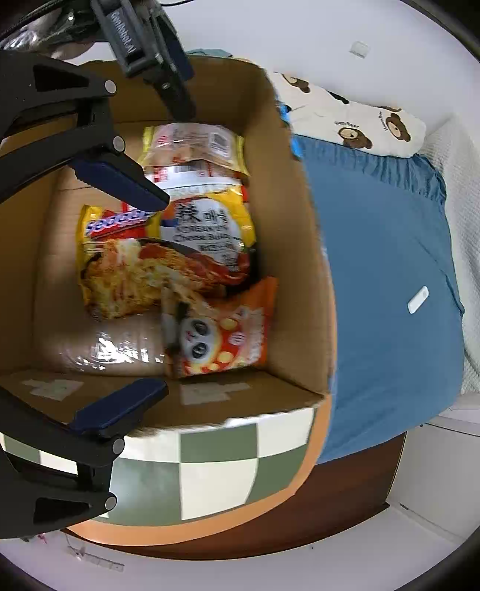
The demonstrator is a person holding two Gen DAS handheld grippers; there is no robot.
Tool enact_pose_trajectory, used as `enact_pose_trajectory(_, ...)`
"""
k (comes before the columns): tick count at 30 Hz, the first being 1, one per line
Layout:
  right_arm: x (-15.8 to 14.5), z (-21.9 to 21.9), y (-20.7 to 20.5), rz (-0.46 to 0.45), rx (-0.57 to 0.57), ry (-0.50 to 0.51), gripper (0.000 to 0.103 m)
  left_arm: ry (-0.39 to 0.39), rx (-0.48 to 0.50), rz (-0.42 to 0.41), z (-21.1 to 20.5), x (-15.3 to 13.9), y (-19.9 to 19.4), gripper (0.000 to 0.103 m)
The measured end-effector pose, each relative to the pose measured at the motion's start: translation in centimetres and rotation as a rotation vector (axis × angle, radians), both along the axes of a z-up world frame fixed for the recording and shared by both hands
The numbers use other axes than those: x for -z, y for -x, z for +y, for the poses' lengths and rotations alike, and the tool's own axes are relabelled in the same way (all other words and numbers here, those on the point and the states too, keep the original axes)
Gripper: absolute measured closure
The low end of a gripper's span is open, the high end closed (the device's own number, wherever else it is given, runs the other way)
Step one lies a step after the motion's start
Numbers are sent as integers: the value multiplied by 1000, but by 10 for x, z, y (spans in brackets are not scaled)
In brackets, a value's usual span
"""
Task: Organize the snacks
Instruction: 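Withdraw both tools from the box back toward the remaining snacks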
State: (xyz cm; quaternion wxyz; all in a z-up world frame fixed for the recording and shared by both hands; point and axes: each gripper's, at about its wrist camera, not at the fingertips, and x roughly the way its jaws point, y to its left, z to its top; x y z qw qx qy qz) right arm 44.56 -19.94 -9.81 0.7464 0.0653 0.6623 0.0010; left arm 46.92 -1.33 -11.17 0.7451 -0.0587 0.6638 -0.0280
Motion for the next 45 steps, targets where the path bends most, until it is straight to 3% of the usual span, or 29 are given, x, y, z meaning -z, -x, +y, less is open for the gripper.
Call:
enact_pose_trajectory(10, -17, 18, 44, -57, -22, 9, 9, -7, -6, -63, 10, -29, 49, 6)
enact_pose_trajectory(21, -100, 32, 128, -292, -33, 10, 9, -8, 9, -313, 11, -112, 133, 6)
enact_pose_trajectory(28, -140, 38, 188, -402, -22, -26, 9, -9, 23, -378, 11, -133, 190, 6)
enact_pose_trajectory(33, -127, 38, 229, -379, -10, -80, 9, -17, -7, -314, 17, -96, 238, 6)
enact_pose_trajectory(38, -66, 22, 260, -251, 64, -97, 9, -75, -2, -142, 23, -19, 266, 6)
enact_pose_trajectory(42, -16, -8, 285, -161, 188, -109, 9, -109, -7, -30, 34, 38, 280, 6)
enact_pose_trajectory(45, -1, -38, 301, -164, 324, -116, 9, -117, -25, 26, 42, 64, 282, 6)
